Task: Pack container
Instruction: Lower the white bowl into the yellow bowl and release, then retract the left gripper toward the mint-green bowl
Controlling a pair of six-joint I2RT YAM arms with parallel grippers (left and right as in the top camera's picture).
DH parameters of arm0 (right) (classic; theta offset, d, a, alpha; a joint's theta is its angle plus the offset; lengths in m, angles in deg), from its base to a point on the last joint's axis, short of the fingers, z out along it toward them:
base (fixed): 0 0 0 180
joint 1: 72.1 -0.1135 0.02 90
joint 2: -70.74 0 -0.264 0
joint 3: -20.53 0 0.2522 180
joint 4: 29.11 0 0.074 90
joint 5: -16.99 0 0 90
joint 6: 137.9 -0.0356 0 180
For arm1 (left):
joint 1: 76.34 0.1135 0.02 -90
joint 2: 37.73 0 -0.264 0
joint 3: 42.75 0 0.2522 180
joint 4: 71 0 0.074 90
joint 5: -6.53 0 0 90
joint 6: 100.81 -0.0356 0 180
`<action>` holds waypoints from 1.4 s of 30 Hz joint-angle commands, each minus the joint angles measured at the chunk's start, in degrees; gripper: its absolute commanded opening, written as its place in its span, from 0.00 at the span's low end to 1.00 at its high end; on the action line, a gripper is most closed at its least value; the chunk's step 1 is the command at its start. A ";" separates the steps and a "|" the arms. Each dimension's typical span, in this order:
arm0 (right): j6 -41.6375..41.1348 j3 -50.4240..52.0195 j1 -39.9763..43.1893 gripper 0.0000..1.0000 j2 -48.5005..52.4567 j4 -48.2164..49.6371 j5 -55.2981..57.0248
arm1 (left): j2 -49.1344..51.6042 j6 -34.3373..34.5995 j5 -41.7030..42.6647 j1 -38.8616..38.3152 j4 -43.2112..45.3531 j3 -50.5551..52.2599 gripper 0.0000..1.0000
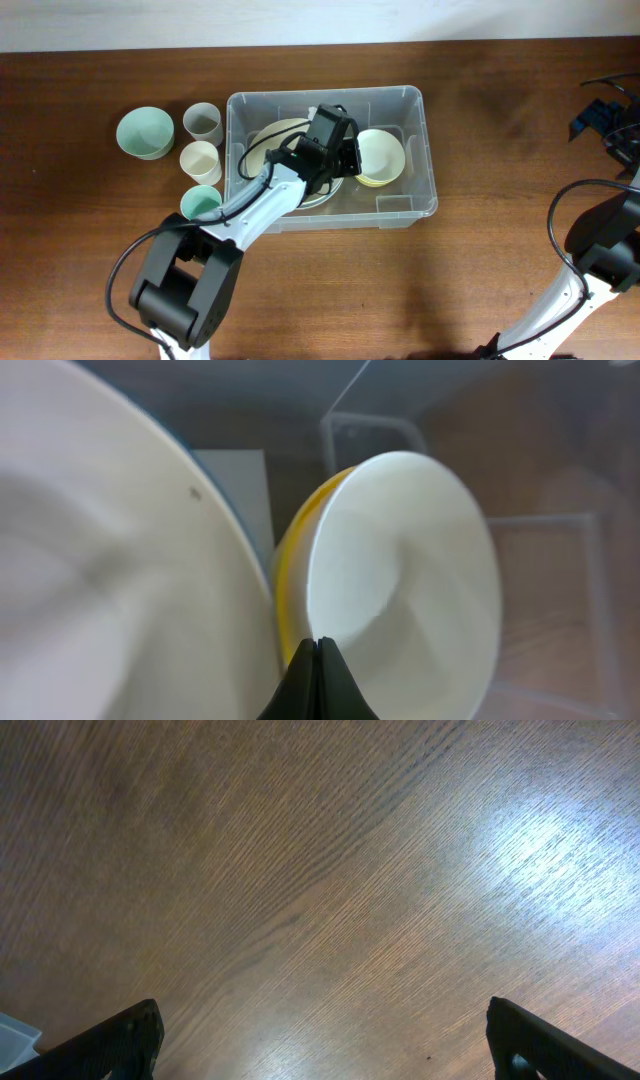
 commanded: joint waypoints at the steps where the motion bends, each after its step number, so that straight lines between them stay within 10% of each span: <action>1: -0.26 0.24 0.07 0.99 -1.77 0.04 0.09 | 0.92 -0.35 0.50 -0.17 0.55 -0.79 0.05; 12: -0.26 0.24 0.07 0.99 -1.77 0.04 0.09 | 0.42 -5.88 2.27 -0.13 1.25 -4.72 0.64; 15: -0.26 0.24 0.07 0.99 -1.77 0.04 0.09 | -0.46 -6.67 2.38 0.04 -0.35 -8.07 0.99; 24: -0.26 0.24 0.07 0.99 -1.77 0.04 0.09 | -8.72 -9.33 -2.71 7.39 -11.06 -13.55 0.99; 32: -0.26 0.24 0.07 0.99 -1.77 0.04 0.09 | -15.12 0.09 -10.91 29.35 -32.22 -13.53 0.99; 42: -0.26 0.24 0.07 0.99 -1.77 0.04 0.09 | -10.36 0.20 -9.60 47.63 -36.02 -13.42 0.99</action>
